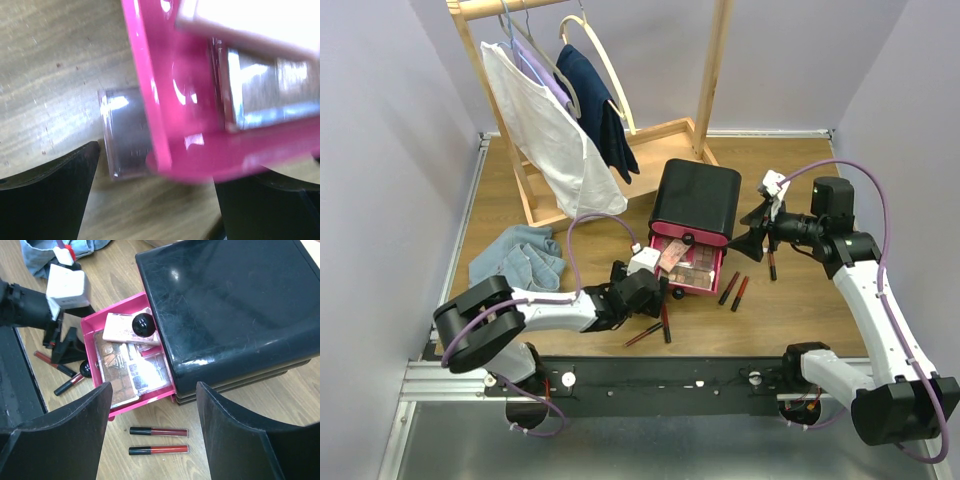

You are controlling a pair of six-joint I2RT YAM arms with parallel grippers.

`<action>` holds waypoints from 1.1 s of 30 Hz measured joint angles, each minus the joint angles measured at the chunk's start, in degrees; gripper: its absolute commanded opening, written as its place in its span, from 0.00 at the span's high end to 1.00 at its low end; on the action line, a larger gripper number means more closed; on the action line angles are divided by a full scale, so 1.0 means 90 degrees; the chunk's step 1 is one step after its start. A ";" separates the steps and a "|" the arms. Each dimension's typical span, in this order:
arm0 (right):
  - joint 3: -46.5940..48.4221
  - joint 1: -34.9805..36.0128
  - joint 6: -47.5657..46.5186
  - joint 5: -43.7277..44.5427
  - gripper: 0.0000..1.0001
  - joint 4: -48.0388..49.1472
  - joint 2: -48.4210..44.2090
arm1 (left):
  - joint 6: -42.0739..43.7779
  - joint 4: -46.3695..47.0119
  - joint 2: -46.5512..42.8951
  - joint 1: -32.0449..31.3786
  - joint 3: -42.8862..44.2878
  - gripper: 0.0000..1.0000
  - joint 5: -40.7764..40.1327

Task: Organize the makeup
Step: Pick up the makeup from the center of the board.

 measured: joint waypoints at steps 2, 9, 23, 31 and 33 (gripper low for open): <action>0.0000 -0.0017 0.0000 -0.0005 0.24 0.0007 -0.0005 | -0.0017 -0.0092 0.0228 -0.0046 0.0206 0.03 -0.0177; -0.0002 -0.0053 0.0000 -0.0007 0.24 0.0017 -0.0022 | -0.0126 -0.0447 0.0554 -0.0223 0.0522 0.15 -0.0644; -0.0002 -0.0083 0.0000 -0.0029 0.24 0.0019 -0.0027 | -0.0580 -0.0784 0.0168 -0.0250 0.0245 0.48 -0.0886; -0.0002 -0.0083 0.0007 -0.0146 0.24 0.0017 -0.0029 | -0.0996 -0.1763 -0.1132 -0.0170 -0.0418 0.54 -0.0867; -0.0002 -0.0083 0.0039 -0.0211 0.24 0.0012 -0.0029 | -0.1144 -0.2130 -0.1654 -0.0138 -0.0559 0.56 -0.0860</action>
